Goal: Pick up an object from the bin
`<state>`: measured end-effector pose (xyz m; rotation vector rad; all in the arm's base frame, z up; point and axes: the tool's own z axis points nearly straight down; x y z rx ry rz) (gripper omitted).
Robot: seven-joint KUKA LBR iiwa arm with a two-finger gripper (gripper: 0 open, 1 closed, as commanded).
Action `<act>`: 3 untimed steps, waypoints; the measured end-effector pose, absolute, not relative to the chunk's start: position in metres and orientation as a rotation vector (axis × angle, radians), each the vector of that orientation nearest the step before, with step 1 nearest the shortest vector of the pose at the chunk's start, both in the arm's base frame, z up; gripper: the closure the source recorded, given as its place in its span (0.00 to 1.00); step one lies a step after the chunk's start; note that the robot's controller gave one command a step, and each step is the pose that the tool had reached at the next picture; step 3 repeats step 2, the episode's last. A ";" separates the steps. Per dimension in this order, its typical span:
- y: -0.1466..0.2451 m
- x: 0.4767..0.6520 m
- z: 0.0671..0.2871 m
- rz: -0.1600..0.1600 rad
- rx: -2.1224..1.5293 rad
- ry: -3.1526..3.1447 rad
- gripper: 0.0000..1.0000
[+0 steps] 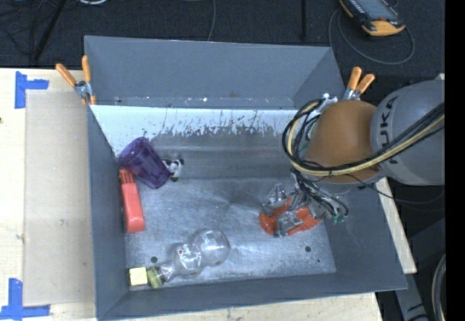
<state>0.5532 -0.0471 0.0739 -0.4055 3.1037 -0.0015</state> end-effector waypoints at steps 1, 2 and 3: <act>-0.047 0.553 0.074 -0.002 -0.407 3.104 1.00; -0.067 0.520 0.200 0.001 -0.453 3.108 1.00; -0.067 0.520 0.200 0.001 -0.453 3.108 1.00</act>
Offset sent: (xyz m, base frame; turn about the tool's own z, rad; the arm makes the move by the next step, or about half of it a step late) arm -0.0336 -0.0201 0.1269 -0.0311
